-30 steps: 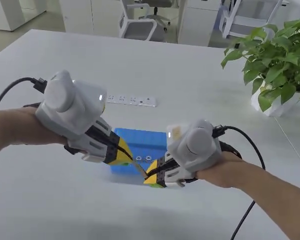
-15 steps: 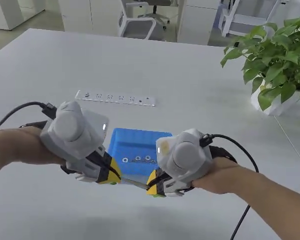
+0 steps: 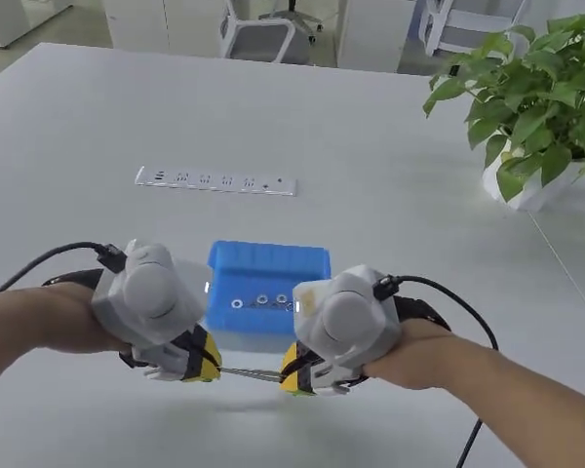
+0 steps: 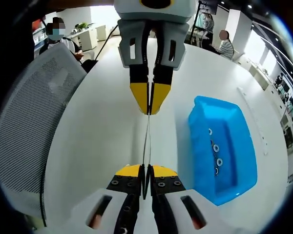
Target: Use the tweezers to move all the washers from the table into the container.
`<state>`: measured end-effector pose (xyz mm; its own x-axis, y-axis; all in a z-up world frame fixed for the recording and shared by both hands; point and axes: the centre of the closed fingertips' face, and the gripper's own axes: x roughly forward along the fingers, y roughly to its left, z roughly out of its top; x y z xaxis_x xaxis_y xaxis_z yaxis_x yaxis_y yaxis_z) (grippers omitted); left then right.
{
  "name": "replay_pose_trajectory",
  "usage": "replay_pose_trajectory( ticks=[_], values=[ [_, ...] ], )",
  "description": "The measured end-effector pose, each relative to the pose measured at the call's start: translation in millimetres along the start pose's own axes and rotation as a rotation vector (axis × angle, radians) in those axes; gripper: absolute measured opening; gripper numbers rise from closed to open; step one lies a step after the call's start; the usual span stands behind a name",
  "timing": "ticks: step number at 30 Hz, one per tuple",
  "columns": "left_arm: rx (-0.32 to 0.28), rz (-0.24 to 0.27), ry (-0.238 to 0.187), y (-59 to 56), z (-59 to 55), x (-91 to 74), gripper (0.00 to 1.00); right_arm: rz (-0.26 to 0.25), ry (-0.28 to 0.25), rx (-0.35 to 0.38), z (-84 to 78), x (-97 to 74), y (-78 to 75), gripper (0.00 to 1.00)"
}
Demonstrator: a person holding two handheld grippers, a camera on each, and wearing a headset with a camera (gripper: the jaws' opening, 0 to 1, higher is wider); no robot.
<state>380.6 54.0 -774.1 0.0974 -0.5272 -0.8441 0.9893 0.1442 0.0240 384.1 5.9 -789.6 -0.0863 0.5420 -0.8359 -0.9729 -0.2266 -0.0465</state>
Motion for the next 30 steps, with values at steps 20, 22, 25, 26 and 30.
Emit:
replay_pose_trajectory(
  ticks=[20,22,25,26,30],
  values=[
    [-0.034,-0.027,0.036,-8.9,-16.8,18.8,0.05,0.04,0.038,-0.002,-8.2,15.4,9.3,0.1],
    [-0.035,-0.025,0.045,-9.5,-16.7,17.6,0.05,0.042,0.035,-0.001,-7.7,15.8,8.9,0.1],
    [-0.038,-0.024,0.051,-9.9,-17.3,19.3,0.05,0.043,0.035,0.002,-7.7,15.7,9.2,0.11],
    [-0.04,-0.023,0.053,-9.9,-17.4,19.5,0.05,0.043,0.035,0.002,-7.6,15.7,9.3,0.11],
    [-0.049,-0.022,0.054,-11.1,-18.2,21.2,0.05,0.047,0.039,0.001,-7.8,15.6,10.0,0.11]
  ],
)
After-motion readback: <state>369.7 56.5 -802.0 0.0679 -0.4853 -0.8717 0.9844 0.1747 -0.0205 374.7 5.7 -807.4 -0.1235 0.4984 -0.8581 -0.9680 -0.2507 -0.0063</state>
